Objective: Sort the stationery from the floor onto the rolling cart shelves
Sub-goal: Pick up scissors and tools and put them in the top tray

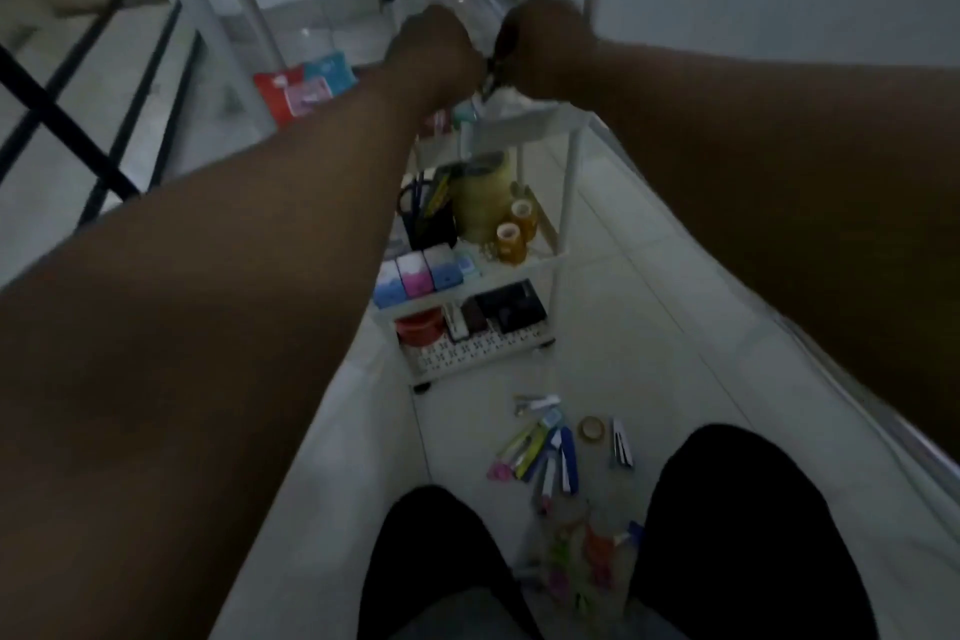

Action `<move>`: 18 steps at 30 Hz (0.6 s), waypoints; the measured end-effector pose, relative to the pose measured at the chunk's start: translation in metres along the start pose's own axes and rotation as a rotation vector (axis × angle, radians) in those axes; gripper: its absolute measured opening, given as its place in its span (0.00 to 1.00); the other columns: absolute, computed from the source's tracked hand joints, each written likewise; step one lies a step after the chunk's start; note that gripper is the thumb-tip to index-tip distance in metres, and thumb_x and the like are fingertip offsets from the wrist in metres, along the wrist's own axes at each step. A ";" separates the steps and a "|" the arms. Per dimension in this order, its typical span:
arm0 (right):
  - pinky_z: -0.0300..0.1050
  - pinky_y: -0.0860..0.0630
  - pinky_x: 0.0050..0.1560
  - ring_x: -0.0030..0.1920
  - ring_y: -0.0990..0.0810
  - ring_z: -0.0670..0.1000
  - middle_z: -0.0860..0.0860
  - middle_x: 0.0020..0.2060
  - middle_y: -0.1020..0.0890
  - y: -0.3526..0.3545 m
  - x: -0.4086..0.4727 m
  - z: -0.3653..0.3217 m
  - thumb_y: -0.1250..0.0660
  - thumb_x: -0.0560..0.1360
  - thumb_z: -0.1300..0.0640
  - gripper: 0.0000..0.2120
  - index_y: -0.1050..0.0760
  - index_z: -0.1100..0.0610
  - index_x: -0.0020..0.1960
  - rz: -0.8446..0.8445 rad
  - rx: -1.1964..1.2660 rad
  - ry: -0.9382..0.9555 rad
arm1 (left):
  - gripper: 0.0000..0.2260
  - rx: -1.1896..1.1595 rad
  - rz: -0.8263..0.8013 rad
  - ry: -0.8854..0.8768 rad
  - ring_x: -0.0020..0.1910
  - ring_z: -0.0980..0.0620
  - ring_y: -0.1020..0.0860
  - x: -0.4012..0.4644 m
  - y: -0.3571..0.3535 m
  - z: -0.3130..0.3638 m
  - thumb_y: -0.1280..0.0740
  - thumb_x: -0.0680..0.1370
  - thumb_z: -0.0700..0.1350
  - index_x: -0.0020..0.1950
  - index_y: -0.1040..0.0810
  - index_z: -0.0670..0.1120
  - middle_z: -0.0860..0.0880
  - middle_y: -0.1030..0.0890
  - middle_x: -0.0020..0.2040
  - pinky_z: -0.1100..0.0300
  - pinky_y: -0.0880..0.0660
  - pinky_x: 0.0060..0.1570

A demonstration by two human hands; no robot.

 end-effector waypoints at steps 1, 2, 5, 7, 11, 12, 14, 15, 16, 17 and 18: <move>0.48 0.25 0.59 0.57 0.21 0.57 0.60 0.57 0.20 0.000 -0.011 0.003 0.36 0.78 0.55 0.15 0.24 0.63 0.61 0.031 0.054 -0.022 | 0.14 -0.054 0.050 -0.016 0.50 0.44 0.20 -0.012 0.000 0.004 0.32 0.75 0.45 0.56 0.21 0.38 0.39 0.19 0.52 0.54 0.22 0.48; 0.48 0.24 0.57 0.55 0.21 0.57 0.60 0.56 0.20 -0.001 -0.023 0.007 0.36 0.79 0.55 0.15 0.24 0.63 0.61 0.061 0.095 -0.035 | 0.13 -0.109 0.096 -0.027 0.47 0.45 0.19 -0.025 -0.002 0.008 0.33 0.75 0.44 0.54 0.20 0.37 0.39 0.19 0.49 0.52 0.21 0.46; 0.44 0.24 0.46 0.46 0.21 0.53 0.60 0.50 0.19 -0.005 -0.064 0.019 0.37 0.78 0.59 0.12 0.23 0.65 0.55 0.089 0.321 -0.103 | 0.11 -0.291 0.123 0.002 0.40 0.44 0.19 -0.065 -0.021 0.020 0.36 0.77 0.42 0.52 0.21 0.35 0.37 0.19 0.46 0.53 0.21 0.37; 0.47 0.21 0.49 0.46 0.19 0.54 0.60 0.49 0.18 -0.011 -0.090 0.026 0.37 0.77 0.60 0.10 0.22 0.65 0.53 0.107 0.400 -0.162 | 0.10 -0.362 0.088 0.030 0.36 0.45 0.19 -0.086 -0.041 0.029 0.39 0.78 0.41 0.50 0.21 0.37 0.38 0.19 0.45 0.56 0.23 0.32; 0.52 0.20 0.47 0.47 0.18 0.58 0.62 0.44 0.18 -0.042 -0.128 0.049 0.37 0.75 0.61 0.11 0.21 0.68 0.49 0.056 0.488 -0.330 | 0.10 -0.428 0.027 0.112 0.37 0.46 0.17 -0.114 -0.086 0.029 0.40 0.77 0.39 0.50 0.20 0.38 0.40 0.18 0.44 0.52 0.19 0.35; 0.53 0.20 0.47 0.47 0.18 0.60 0.63 0.45 0.18 -0.055 -0.136 0.058 0.37 0.74 0.62 0.12 0.21 0.69 0.51 0.010 0.490 -0.380 | 0.09 -0.448 -0.031 0.141 0.37 0.45 0.17 -0.119 -0.102 0.025 0.40 0.77 0.38 0.49 0.20 0.38 0.40 0.18 0.43 0.51 0.19 0.35; 0.56 0.18 0.48 0.47 0.17 0.60 0.62 0.47 0.18 -0.086 -0.158 0.074 0.36 0.75 0.61 0.12 0.21 0.67 0.53 -0.097 0.497 -0.483 | 0.08 -0.487 -0.179 0.207 0.36 0.44 0.19 -0.134 -0.140 0.014 0.40 0.77 0.37 0.48 0.22 0.37 0.41 0.20 0.41 0.53 0.19 0.34; 0.57 0.18 0.48 0.47 0.17 0.60 0.62 0.47 0.18 -0.104 -0.171 0.084 0.35 0.75 0.60 0.12 0.21 0.67 0.53 -0.146 0.500 -0.535 | 0.07 -0.495 -0.238 0.244 0.37 0.44 0.20 -0.143 -0.161 0.007 0.40 0.76 0.37 0.48 0.23 0.37 0.41 0.21 0.41 0.55 0.20 0.33; 0.58 0.18 0.47 0.47 0.17 0.61 0.63 0.47 0.18 -0.121 -0.185 0.091 0.34 0.75 0.59 0.12 0.21 0.67 0.53 -0.191 0.498 -0.574 | 0.06 -0.490 -0.279 0.278 0.37 0.44 0.20 -0.153 -0.178 -0.001 0.40 0.76 0.37 0.46 0.24 0.38 0.42 0.22 0.39 0.58 0.22 0.30; 0.59 0.18 0.46 0.46 0.17 0.61 0.63 0.46 0.18 -0.138 -0.200 0.098 0.32 0.74 0.58 0.13 0.21 0.67 0.52 -0.235 0.486 -0.610 | 0.05 -0.477 -0.323 0.304 0.37 0.44 0.21 -0.164 -0.197 -0.009 0.40 0.76 0.38 0.43 0.24 0.40 0.44 0.23 0.38 0.62 0.24 0.27; 0.59 0.18 0.46 0.46 0.17 0.62 0.64 0.46 0.18 -0.157 -0.217 0.108 0.32 0.74 0.58 0.13 0.22 0.68 0.52 -0.276 0.473 -0.654 | 0.05 -0.466 -0.375 0.335 0.37 0.45 0.22 -0.176 -0.219 -0.019 0.39 0.77 0.39 0.45 0.24 0.40 0.44 0.22 0.39 0.63 0.25 0.27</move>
Point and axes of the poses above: each hand's wrist, its own x-axis towards the middle knuckle, its own y-axis out of the back of the hand, z = x × y, the point moved 4 cm from there along x, towards the middle knuckle
